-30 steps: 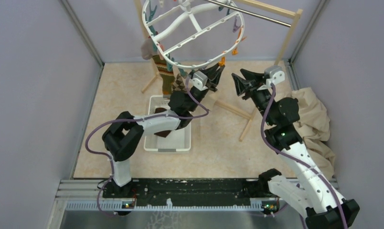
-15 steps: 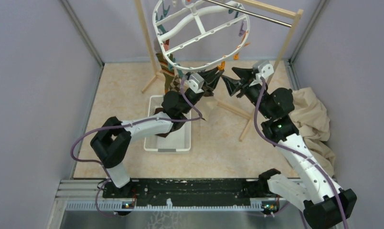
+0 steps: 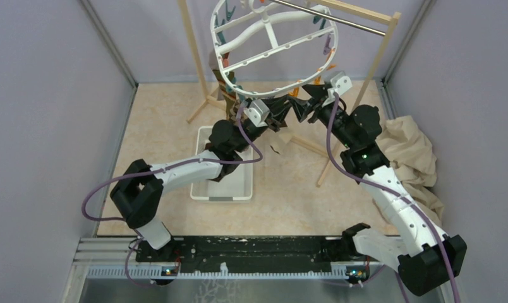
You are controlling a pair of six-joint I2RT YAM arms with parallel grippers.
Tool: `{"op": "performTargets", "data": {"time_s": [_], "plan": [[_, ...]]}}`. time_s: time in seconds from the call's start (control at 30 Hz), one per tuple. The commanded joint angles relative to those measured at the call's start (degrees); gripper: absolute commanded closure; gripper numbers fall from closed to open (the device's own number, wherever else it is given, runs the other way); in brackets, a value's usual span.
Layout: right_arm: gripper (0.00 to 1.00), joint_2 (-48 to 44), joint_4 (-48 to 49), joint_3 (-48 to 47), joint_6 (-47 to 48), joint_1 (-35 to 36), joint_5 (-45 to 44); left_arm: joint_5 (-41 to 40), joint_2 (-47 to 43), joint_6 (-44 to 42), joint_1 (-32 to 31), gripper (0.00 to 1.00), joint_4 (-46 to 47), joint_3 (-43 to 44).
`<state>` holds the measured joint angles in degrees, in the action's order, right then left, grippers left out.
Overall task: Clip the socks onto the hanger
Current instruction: Open the clamp at the hanger.
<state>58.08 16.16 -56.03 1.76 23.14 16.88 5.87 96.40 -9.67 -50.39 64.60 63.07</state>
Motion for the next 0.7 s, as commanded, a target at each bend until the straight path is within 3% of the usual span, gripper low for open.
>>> {"op": "performTargets", "data": {"time_s": [0.0,0.23,0.4,0.57,0.67], "plan": [[0.43,1.0,2.2,-4.0,0.7,0.9,0.9,3.9,-3.1,1.7,-0.1,1.00,-4.7,1.3],[0.39,2.0,0.4,-5.7,2.6,1.9,-1.0,7.5,-5.6,5.0,-0.1,1.00,-9.3,0.9],[0.42,1.9,-0.2,-5.7,3.5,1.9,-2.5,9.2,-7.3,6.4,-0.1,1.00,-9.8,-0.7],[0.81,1.6,0.5,-5.1,3.1,1.9,-3.0,11.1,-8.9,6.8,-0.1,1.00,-10.8,-1.2],[0.96,1.1,0.7,-4.9,2.9,1.9,-3.4,11.5,-9.8,7.1,-0.1,1.00,-11.1,-1.7]]}}
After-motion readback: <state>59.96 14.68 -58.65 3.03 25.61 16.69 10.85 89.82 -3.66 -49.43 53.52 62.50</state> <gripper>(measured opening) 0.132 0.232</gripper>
